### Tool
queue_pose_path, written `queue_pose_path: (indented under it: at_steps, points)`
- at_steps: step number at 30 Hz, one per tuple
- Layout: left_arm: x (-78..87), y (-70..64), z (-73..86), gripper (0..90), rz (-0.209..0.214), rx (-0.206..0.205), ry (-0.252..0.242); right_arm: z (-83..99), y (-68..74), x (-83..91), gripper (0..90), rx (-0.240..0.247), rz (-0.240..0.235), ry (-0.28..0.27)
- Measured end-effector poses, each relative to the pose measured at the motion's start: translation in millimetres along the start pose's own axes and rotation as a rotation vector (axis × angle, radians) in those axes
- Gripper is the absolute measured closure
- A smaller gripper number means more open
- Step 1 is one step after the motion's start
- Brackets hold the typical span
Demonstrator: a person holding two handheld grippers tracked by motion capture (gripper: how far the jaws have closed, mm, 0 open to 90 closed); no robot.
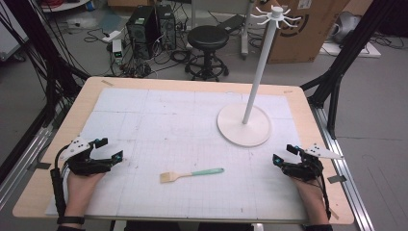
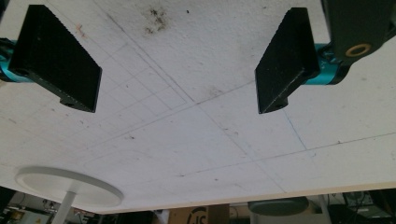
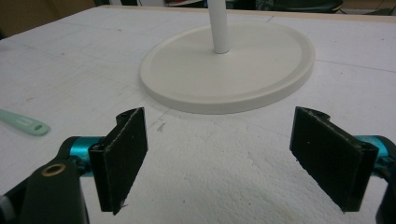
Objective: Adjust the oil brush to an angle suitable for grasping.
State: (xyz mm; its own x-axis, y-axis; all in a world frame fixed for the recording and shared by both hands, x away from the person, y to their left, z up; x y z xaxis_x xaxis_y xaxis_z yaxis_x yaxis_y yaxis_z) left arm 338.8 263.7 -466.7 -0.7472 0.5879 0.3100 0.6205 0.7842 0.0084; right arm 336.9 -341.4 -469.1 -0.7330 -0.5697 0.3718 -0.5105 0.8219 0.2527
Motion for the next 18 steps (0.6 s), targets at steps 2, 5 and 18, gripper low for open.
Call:
queue_pose_path:
  at_steps: [2, 5, 18]
  points:
    - [0.0, 0.7, 0.0, 14.3, -0.007, 0.010, -0.001, 0.0, -0.1, -0.1, 18.6, 0.002, 0.001, 0.000]
    - [-0.3, 1.2, 0.1, 13.9, -0.026, 0.014, 0.004, 0.0, -0.1, -0.1, 18.6, 0.001, 0.000, 0.000]
    - [0.3, -1.1, -0.5, 14.9, -0.015, -0.013, 0.002, -0.5, -3.6, -0.3, 18.6, -0.036, -0.005, 0.005]
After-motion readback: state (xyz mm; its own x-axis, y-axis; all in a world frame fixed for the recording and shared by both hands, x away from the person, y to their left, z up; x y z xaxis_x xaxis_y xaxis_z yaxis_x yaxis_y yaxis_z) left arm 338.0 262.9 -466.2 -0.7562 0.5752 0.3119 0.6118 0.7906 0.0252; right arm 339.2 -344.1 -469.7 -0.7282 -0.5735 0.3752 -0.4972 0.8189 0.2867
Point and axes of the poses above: each handheld gripper's, and its own axes: x roughly backward along the jaws, z roughly out of its underside, y roughly to its left, the point moved 6 cm from there along -x, roughly forward along the jaws, and after that the axes turned 6 degrees about -x, right-handed, at the moved point
